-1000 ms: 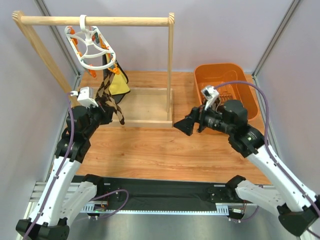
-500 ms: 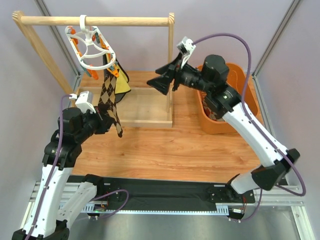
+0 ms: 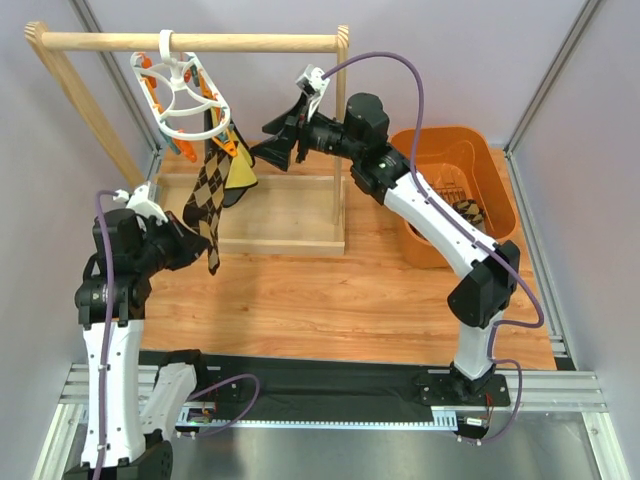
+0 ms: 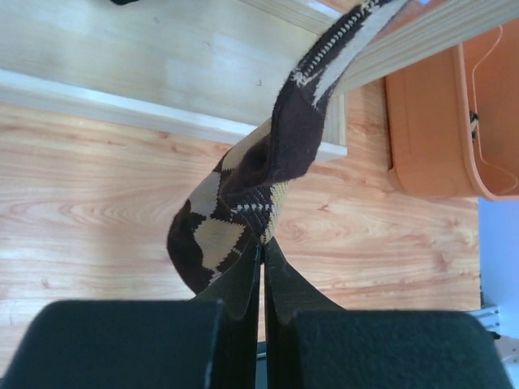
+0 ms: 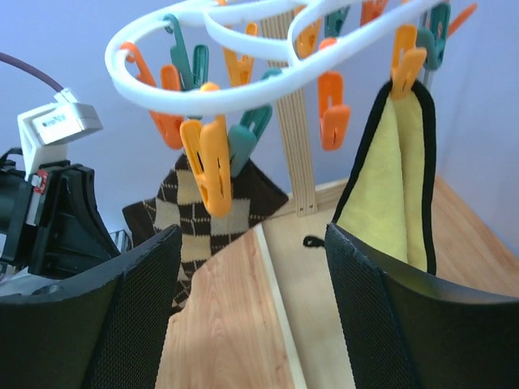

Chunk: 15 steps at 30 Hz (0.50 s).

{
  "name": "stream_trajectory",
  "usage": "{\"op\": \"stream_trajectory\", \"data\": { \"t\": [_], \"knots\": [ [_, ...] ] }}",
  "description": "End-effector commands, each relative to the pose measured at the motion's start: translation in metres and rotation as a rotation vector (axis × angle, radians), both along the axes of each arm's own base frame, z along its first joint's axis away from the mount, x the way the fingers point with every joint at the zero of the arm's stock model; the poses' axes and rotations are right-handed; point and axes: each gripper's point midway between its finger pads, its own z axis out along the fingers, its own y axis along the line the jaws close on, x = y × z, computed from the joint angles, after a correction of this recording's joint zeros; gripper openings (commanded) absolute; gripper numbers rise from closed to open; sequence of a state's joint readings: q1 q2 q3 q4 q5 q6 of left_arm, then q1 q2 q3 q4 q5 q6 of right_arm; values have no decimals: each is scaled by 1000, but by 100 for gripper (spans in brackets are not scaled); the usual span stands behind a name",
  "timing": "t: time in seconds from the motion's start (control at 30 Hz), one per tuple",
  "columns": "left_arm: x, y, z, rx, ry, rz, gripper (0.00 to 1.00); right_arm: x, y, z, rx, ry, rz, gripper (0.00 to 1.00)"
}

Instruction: Remove the socks clipped to the hanger

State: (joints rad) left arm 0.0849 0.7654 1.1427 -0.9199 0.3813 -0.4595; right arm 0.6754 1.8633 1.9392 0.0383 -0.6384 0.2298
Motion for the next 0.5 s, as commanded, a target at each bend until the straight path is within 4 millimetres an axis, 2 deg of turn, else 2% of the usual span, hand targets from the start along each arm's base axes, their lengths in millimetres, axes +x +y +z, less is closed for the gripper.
{"op": "stream_trajectory", "data": {
  "t": [0.0, 0.23, 0.47],
  "knots": [
    [-2, -9, 6, -72, 12, -42, 0, -6, 11, 48, 76, -167, 22, 72],
    [18, 33, 11, -116, -41, 228, 0, 10, 29, 39, 87, -184, -5, 62],
    [30, 58, 14, -97, -70, 332, 0, 15, 49, 30, 77, -211, -25, 57]
  ]
}}
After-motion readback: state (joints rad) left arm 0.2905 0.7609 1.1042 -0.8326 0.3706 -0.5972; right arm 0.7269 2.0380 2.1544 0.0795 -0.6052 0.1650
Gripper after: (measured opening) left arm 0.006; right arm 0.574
